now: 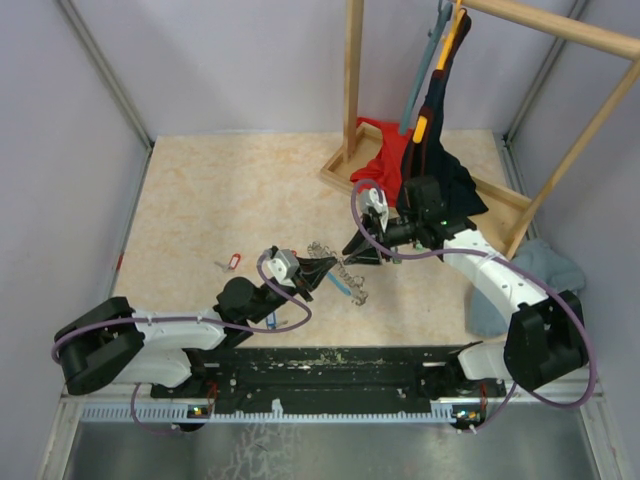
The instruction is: Remove the keys from the keyring
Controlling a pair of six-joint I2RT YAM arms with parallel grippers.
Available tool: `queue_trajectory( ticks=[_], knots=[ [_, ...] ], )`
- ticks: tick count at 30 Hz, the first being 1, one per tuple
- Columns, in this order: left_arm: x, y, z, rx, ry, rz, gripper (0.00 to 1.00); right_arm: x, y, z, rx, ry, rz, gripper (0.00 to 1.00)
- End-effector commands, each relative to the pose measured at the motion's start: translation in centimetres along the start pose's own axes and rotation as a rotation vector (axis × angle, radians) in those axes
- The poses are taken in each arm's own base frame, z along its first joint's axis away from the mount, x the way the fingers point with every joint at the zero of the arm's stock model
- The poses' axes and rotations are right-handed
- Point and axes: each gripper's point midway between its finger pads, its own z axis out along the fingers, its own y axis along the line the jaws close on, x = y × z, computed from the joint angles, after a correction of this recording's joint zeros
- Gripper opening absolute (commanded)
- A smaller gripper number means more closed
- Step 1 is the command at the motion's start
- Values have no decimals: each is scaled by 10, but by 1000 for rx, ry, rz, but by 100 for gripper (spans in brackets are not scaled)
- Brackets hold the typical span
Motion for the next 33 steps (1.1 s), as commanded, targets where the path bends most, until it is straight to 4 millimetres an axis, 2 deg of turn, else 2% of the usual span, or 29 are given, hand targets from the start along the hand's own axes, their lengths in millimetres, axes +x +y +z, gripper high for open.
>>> queue_trajectory(
  ticks=[1, 13, 15, 17, 23, 24, 26, 28, 33],
  knots=[
    [-19, -2, 1, 13, -78, -18, 0, -9, 5, 7, -44, -32, -46, 27],
    [-19, -1, 2, 7, -79, -23, 0, -6, 8, 13, -59, -12, -63, 14],
    [-18, 0, 2, 4, -76, -23, 0, -5, 10, 15, -67, -7, -68, 9],
    [-17, 0, 2, 5, -73, -25, 0, -5, 12, 16, -75, 3, -81, 0],
    [-13, 0, -4, 11, -62, -37, 1, -8, 4, 10, -3, 64, -124, 0],
    [-13, -1, -6, 20, -60, -38, 4, -7, 2, 7, 11, 87, -137, 0],
    [-12, -4, -12, 40, -54, -34, 21, -6, 2, 2, 20, 130, -179, 0],
    [-11, -6, -17, 61, -44, -9, 33, -5, 3, -4, 25, 181, -221, 0],
    [-10, -25, -26, 205, -13, 115, 42, 5, 2, -17, 73, 369, -340, 0]
  ],
)
